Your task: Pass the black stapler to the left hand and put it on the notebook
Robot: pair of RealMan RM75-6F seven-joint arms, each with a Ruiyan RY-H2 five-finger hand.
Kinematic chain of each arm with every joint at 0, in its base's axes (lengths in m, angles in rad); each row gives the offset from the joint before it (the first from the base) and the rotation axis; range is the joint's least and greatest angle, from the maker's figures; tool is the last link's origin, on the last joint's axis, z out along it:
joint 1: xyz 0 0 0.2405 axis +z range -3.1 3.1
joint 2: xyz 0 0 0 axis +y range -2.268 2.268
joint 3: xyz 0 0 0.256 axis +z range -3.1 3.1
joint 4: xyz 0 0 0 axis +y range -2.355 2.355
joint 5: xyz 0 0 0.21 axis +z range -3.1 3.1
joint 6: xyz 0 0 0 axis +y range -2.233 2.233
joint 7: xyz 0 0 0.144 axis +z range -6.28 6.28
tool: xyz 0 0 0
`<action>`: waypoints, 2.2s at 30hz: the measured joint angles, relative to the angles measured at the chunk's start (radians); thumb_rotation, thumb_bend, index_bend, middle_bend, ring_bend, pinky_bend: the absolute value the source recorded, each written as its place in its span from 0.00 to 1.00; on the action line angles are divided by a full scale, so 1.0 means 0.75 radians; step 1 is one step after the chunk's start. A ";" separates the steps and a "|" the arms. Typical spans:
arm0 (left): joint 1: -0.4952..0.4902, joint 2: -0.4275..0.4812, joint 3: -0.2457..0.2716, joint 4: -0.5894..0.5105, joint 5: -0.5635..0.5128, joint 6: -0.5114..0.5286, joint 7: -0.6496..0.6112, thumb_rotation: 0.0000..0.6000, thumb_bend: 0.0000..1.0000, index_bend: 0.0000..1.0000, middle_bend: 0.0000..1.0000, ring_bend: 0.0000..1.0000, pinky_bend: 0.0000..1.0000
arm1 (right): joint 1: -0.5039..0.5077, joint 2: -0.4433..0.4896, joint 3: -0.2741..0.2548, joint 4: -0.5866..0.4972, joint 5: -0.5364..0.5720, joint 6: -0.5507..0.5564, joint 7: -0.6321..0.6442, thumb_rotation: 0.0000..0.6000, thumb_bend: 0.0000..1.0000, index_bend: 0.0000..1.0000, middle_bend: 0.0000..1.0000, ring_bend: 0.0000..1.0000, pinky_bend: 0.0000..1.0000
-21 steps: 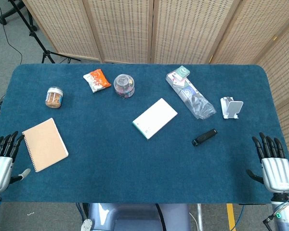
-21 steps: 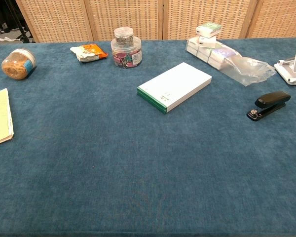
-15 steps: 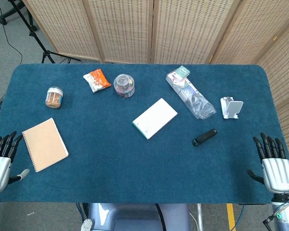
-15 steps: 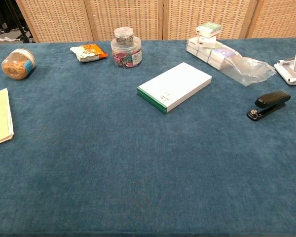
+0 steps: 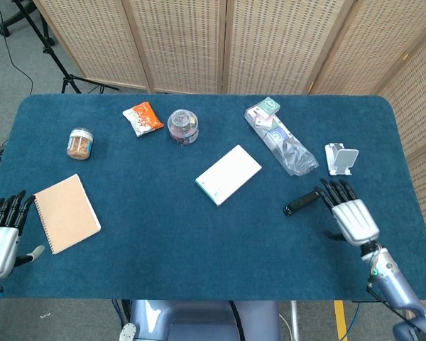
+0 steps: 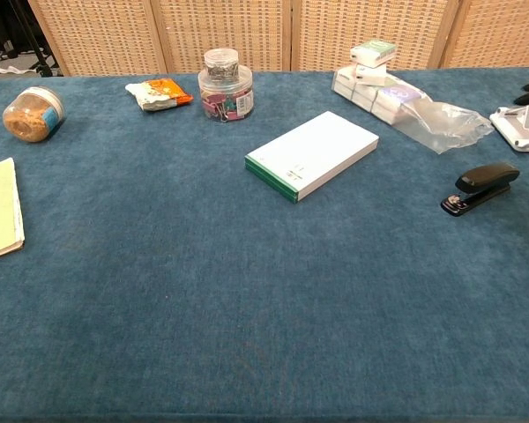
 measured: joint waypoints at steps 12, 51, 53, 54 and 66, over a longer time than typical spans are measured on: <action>-0.026 -0.027 -0.051 0.029 -0.130 -0.086 0.035 1.00 0.00 0.00 0.00 0.00 0.00 | 0.311 -0.199 -0.031 0.381 -0.054 -0.337 0.295 1.00 0.14 0.20 0.13 0.04 0.14; -0.040 0.032 -0.009 -0.008 -0.042 -0.119 -0.064 1.00 0.00 0.00 0.00 0.00 0.00 | 0.544 -0.329 0.105 -0.230 0.139 -0.319 -0.365 1.00 0.81 0.55 0.57 0.45 0.30; -0.041 0.039 -0.009 -0.007 -0.042 -0.123 -0.081 1.00 0.00 0.00 0.00 0.00 0.00 | 0.583 -0.396 0.133 -0.249 0.208 -0.360 -0.474 1.00 0.81 0.55 0.57 0.45 0.30; -0.042 0.042 -0.009 -0.007 -0.042 -0.123 -0.088 1.00 0.00 0.00 0.00 0.00 0.00 | 0.599 -0.425 0.144 -0.253 0.238 -0.375 -0.520 1.00 0.81 0.55 0.57 0.45 0.30; -0.049 0.069 -0.011 -0.013 -0.063 -0.154 -0.114 1.00 0.00 0.00 0.00 0.00 0.00 | 0.726 -0.759 0.204 -0.194 0.578 -0.390 -1.022 1.00 0.83 0.55 0.57 0.46 0.31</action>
